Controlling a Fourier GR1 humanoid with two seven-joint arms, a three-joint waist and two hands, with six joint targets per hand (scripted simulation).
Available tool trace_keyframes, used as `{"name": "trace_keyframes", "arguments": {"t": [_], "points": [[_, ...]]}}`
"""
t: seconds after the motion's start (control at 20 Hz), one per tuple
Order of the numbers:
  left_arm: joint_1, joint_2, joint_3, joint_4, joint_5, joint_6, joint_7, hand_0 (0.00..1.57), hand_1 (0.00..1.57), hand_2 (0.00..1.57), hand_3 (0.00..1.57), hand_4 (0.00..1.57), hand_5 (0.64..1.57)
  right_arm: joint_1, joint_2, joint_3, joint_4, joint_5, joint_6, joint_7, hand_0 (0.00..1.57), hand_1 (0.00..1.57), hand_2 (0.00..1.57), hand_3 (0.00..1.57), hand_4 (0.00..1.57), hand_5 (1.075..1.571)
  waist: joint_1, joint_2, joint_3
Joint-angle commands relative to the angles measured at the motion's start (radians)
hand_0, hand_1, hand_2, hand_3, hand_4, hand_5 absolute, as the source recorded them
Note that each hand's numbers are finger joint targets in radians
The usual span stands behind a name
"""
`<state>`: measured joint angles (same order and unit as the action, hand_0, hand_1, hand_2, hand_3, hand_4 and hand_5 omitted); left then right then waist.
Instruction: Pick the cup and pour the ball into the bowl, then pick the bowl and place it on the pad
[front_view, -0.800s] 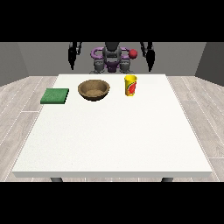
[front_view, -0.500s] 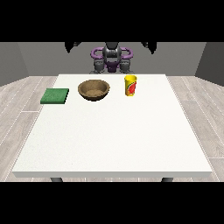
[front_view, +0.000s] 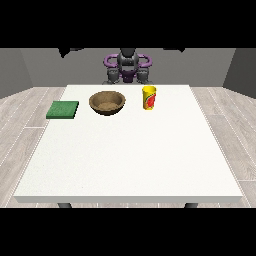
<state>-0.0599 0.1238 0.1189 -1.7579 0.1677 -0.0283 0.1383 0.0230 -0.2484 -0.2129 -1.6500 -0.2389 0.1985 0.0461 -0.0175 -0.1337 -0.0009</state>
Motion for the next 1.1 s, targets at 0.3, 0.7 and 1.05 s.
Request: {"name": "trace_keyframes", "arguments": {"t": [0.3,0.7,1.05], "points": [[-0.079,0.017,0.081,0.214,-0.018,-0.053,-0.327,0.00,0.00,0.00,0.00,0.00,1.529,-0.073,0.023,-0.017,0.027,-0.007,0.036,-0.110,0.00,0.00,0.00,0.00,0.00,1.570,-0.041,0.197,0.0006],[-0.094,-0.108,0.007,0.441,-0.147,0.044,-0.606,0.00,0.00,0.00,0.00,0.00,1.518,-0.118,0.054,0.015,0.084,0.073,0.015,-0.215,0.00,0.00,0.00,0.00,0.00,1.571,-0.055,0.291,0.0005],[-0.175,-0.123,0.041,0.713,-0.147,0.117,-0.820,0.00,0.00,0.00,0.00,0.00,1.530,-0.105,0.026,-0.008,0.100,0.021,0.099,-0.242,0.00,0.00,0.00,0.00,0.00,1.570,-0.109,0.317,0.0004]]}}
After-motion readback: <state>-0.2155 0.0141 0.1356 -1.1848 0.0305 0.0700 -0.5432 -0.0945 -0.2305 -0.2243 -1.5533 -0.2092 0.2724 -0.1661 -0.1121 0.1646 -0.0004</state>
